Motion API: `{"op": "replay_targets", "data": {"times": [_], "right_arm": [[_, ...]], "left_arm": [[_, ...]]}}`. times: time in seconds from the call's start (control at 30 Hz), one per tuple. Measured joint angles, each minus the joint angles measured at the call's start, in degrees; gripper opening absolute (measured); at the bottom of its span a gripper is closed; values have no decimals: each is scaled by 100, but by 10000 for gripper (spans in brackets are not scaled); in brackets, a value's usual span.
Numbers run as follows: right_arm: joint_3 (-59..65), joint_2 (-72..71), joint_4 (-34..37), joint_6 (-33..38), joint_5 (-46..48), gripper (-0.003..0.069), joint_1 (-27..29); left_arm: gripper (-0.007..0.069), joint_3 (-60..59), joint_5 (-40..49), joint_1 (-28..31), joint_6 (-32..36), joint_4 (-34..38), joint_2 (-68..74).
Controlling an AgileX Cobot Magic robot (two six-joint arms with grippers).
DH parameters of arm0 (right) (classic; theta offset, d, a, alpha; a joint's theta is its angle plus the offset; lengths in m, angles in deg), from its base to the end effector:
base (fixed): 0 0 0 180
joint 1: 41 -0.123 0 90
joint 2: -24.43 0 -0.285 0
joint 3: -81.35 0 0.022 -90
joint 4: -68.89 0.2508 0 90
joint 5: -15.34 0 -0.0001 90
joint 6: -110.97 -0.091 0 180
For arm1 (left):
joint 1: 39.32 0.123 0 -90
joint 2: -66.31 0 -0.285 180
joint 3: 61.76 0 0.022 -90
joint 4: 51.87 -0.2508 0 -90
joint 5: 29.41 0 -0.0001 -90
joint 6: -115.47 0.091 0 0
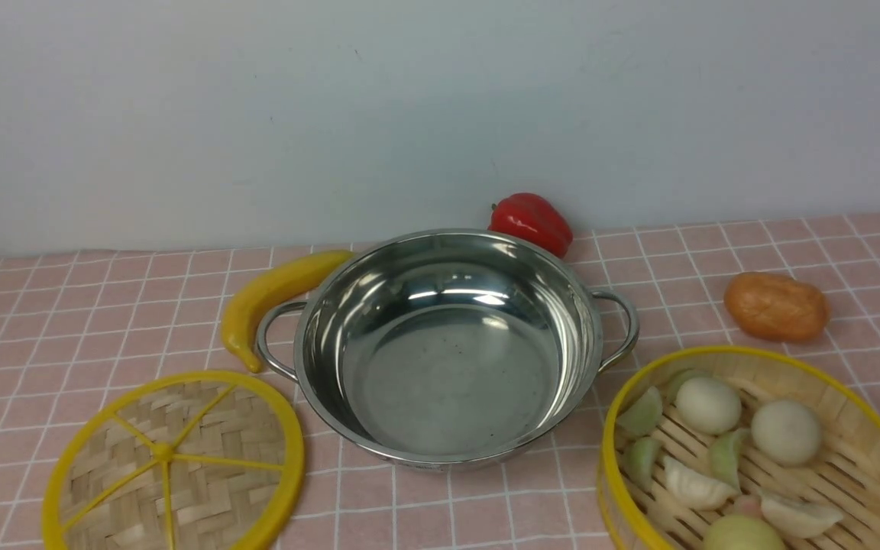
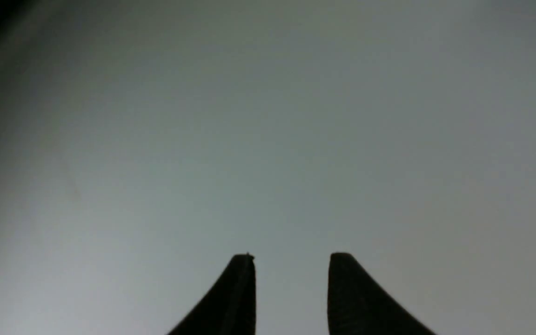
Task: Place the steamer in the pot on the pink tablecloth, and put the lid on the steamer.
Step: 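Reach for and grasp the rim of the bamboo steamer holding the buns with the right gripper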
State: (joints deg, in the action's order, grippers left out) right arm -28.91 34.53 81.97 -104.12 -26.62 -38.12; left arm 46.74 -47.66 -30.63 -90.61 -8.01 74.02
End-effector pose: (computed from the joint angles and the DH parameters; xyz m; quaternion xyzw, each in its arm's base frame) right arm 0.0179 -0.0147 0.3091 0.1990 0.2725 0.3139 0.8875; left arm 0.0375 0.0256 0.2661 -0.4085 0.3652 -0.3644 0.7530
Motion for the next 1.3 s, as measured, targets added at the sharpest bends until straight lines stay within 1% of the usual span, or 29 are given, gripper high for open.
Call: {"op": "replay_targets", "data": {"times": [0.07,0.1,0.13,0.17,0.2,0.27,0.3,0.33,0.37,0.4,0.47,0.5,0.53,0.57,0.6,0.63,0.77,0.87,0.97,1.13,1.3], "right_arm": [[-455,31,-188,282,138,240,0],[-711,67,-281,459,312,240,0],[-1176,176,-450,834,756,240,0],[-1522,291,-588,1119,1174,240,0],[-1803,406,-698,1336,1563,240,0],[-2449,735,-924,1735,2585,240,0],[-2863,995,-1022,1889,3388,240,0],[-3127,1188,-1055,1937,3801,240,0],[-3373,1390,-1086,1989,4517,240,0],[-3703,1709,-1111,2021,5236,240,0],[-4060,2095,-1124,2039,6347,240,0],[-4255,2480,-1130,2043,7233,240,0],[-4353,2691,-1130,2043,7681,240,0],[-4440,2954,-1130,2045,8199,240,0],[-4465,3058,-1130,2045,8298,240,0],[-4515,3514,-1130,2071,9178,240,0],[-4515,4330,-1130,2304,10400,240,0],[-4515,4927,-1063,2441,10942,240,0],[-4515,5434,-950,2539,10947,240,0],[-4369,6136,-846,2644,10445,240,0],[-3887,6777,-794,2685,9777,240,0]], "left_arm": [[243,310,-490,0,-90,-313,-6],[243,518,-708,0,-81,-612,-6],[243,787,-844,0,-20,-1039,-11],[243,1065,-866,0,141,-1529,-16],[243,1208,-807,0,276,-1799,-16],[243,1665,-383,0,555,-2647,42],[243,1973,293,0,719,-3190,151],[243,2164,646,0,761,-3507,256],[243,2335,1166,0,791,-3764,393],[243,2553,1992,0,824,-4038,639],[243,2775,3224,0,844,-4238,1049],[243,2895,3847,0,857,-4303,1392],[243,2974,4530,0,863,-4329,1692],[243,3023,4936,0,875,-4342,1941],[243,3048,5030,0,882,-4342,2065],[243,3127,5875,0,1024,-4386,2613],[243,3257,6920,0,1498,-4386,3708],[243,3297,7353,0,1868,-4386,4469],[243,3303,7462,0,2034,-4346,5122],[243,3319,7390,0,2112,-4288,5849],[243,3330,7208,0,2258,-4282,6279]]}}
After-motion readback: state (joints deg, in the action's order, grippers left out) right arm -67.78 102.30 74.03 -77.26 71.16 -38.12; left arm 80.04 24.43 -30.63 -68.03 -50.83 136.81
